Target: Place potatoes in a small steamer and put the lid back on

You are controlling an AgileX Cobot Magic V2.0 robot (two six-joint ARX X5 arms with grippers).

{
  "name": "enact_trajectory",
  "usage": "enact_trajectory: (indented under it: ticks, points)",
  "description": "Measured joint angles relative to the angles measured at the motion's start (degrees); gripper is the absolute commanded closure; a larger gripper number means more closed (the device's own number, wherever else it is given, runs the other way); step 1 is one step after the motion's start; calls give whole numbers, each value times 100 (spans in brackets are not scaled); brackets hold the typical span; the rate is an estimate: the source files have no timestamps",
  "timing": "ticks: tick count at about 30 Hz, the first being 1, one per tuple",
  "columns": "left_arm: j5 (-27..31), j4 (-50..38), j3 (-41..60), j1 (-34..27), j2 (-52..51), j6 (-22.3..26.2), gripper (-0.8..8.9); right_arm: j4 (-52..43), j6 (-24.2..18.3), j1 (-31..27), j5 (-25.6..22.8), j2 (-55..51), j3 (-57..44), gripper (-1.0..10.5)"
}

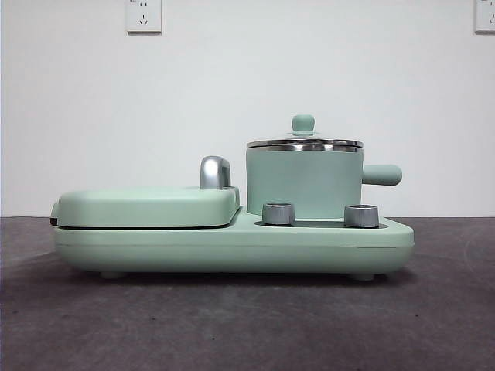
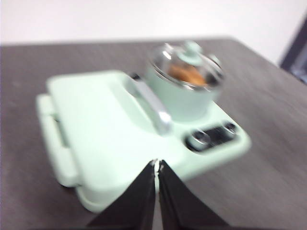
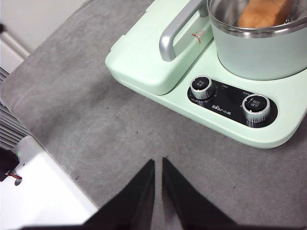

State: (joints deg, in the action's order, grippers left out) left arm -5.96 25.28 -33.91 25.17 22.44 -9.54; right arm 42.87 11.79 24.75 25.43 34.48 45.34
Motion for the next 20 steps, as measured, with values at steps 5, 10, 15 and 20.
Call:
enact_trajectory:
  ticks: [5, 10, 15, 20]
  points:
    - [0, -1327, 1696, -892, -944, 107, 805, -2, 0, 0, 0, 0, 0, 924]
    - [2, -1342, 2529, -1606, -1333, 221, 805, -4, 0, 0, -2, 0, 0, 924]
    - [2, -1377, 2839, -2017, -1532, 293, 805, -4, 0, 0, -2, 0, 0, 924]
    - [295, -1397, 3093, -2260, -1729, 295, 805, -4, 0, 0, 0, 0, 0, 924]
